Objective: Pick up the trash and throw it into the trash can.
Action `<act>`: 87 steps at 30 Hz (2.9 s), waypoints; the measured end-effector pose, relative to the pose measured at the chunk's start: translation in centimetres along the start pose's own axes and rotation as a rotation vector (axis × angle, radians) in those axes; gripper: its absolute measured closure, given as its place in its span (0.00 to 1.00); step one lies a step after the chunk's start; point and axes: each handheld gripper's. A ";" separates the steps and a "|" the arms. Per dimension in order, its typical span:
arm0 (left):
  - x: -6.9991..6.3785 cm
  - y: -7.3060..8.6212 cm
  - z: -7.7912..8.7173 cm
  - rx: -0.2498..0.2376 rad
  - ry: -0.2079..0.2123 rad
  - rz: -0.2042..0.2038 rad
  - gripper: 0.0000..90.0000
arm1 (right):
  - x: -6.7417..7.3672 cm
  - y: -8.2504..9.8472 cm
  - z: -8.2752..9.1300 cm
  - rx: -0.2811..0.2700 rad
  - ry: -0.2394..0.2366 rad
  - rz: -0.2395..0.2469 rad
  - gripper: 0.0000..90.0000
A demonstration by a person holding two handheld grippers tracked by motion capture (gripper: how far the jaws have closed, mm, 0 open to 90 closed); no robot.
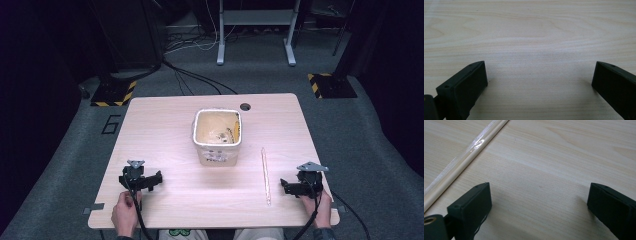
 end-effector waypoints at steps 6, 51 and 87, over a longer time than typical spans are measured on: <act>0.0 0.0 0.0 0.000 0.001 0.000 0.00 | 0.0 0.0 0.0 0.002 -0.002 -0.001 0.05; -0.1 0.1 0.1 -0.001 -0.008 0.011 0.00 | 3.9 -2.7 0.2 0.075 -0.061 -0.048 0.06; -0.1 0.1 0.1 -0.001 -0.008 0.011 0.00 | 8.2 -4.0 -2.5 0.159 -0.004 0.047 0.08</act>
Point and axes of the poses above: each handheld gripper's, and its own axes: z roughly backward along the jaws, y roughly out of its underside, x roughly to its left, and after that the axes turned 6 degrees about -z, right-handed
